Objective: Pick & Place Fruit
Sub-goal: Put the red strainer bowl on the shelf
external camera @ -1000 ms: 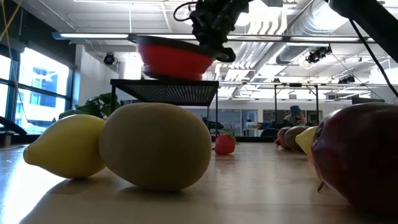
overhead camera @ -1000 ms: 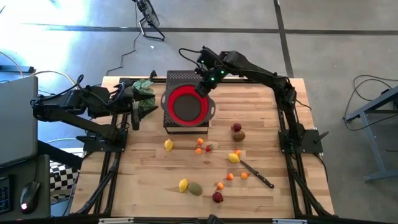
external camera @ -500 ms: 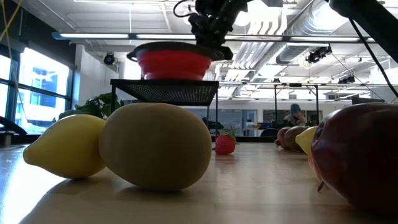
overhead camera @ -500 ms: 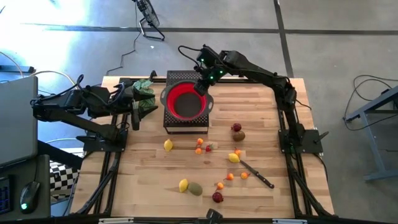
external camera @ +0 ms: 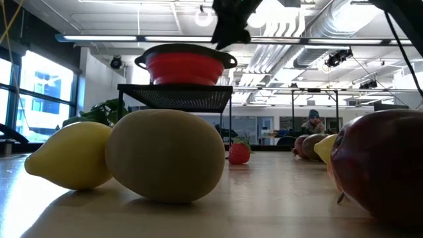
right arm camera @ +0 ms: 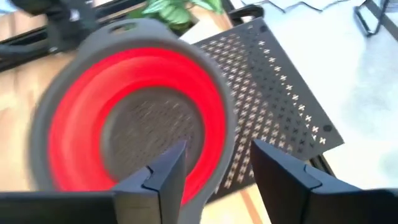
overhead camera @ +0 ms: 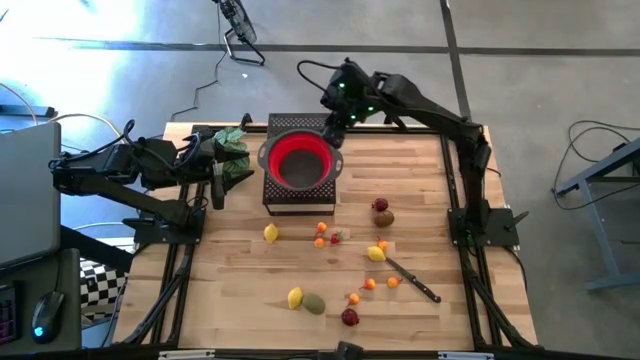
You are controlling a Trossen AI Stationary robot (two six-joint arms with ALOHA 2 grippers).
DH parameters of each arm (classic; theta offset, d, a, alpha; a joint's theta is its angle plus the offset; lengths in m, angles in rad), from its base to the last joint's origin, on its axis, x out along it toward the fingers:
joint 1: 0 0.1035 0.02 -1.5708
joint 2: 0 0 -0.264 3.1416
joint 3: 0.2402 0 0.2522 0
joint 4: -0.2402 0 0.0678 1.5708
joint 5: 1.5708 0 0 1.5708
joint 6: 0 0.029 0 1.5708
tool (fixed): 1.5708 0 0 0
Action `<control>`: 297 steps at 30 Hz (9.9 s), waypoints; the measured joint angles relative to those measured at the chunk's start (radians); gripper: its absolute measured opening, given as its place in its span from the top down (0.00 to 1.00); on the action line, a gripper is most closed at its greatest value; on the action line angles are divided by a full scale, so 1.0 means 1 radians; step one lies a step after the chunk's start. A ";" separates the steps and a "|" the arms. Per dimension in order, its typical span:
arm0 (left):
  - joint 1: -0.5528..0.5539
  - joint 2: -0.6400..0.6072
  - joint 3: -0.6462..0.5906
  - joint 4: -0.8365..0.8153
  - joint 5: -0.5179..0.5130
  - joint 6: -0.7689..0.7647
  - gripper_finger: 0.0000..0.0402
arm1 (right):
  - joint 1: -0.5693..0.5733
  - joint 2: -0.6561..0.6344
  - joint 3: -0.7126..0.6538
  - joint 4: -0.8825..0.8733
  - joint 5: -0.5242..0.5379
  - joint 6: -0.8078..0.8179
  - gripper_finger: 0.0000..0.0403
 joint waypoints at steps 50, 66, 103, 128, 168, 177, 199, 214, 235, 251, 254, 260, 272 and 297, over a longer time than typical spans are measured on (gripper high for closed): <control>-0.376 -0.006 -0.470 0.323 -0.454 -0.029 1.00 | 0.271 -0.416 -0.267 -0.242 0.107 0.048 1.00; -0.399 0.002 -0.475 0.357 -0.432 -0.025 1.00 | 0.403 -1.087 -1.343 0.721 0.202 0.165 1.00; -0.399 0.175 -0.475 0.376 -0.338 -0.086 1.00 | 0.419 -1.148 -1.800 1.376 0.333 0.041 1.00; -0.128 0.320 -0.473 0.557 -0.159 -0.134 1.00 | 0.357 -1.148 -1.800 1.431 0.332 -0.010 1.00; 0.003 0.384 -0.475 0.567 -0.059 -0.157 1.00 | 0.357 -1.148 -1.800 1.428 0.333 -0.038 1.00; 0.002 0.409 -0.475 0.623 -0.101 -0.133 1.00 | 0.357 -1.148 -1.800 1.427 0.333 -0.037 1.00; 0.104 0.427 -0.474 0.648 -0.090 -0.131 1.00 | 0.357 -1.148 -1.800 1.409 0.378 -0.038 1.00; 0.138 0.443 -0.474 0.664 -0.107 -0.123 1.00 | 0.357 -1.148 -1.800 1.403 0.385 -0.036 0.99; 0.138 0.404 -0.424 0.635 0.040 -0.126 1.00 | 0.357 -1.148 -1.800 1.397 0.381 -0.031 1.00; 0.065 0.496 -0.420 0.745 0.049 -0.183 1.00 | 0.357 -1.148 -1.800 1.390 0.381 -0.031 1.00; 0.066 0.551 -0.421 0.809 -0.018 -0.174 1.00 | 0.357 -1.148 -1.800 1.388 0.381 -0.033 1.00; 0.066 0.569 -0.422 0.823 -0.040 -0.181 1.00 | 0.357 -1.148 -1.800 1.390 0.381 -0.034 1.00; 0.066 0.570 -0.422 0.818 -0.093 -0.156 1.00 | 0.357 -1.148 -1.800 1.390 0.381 -0.029 1.00; 0.065 0.570 -0.423 0.829 -0.166 -0.186 1.00 | 0.357 -1.148 -1.800 1.390 0.382 -0.029 1.00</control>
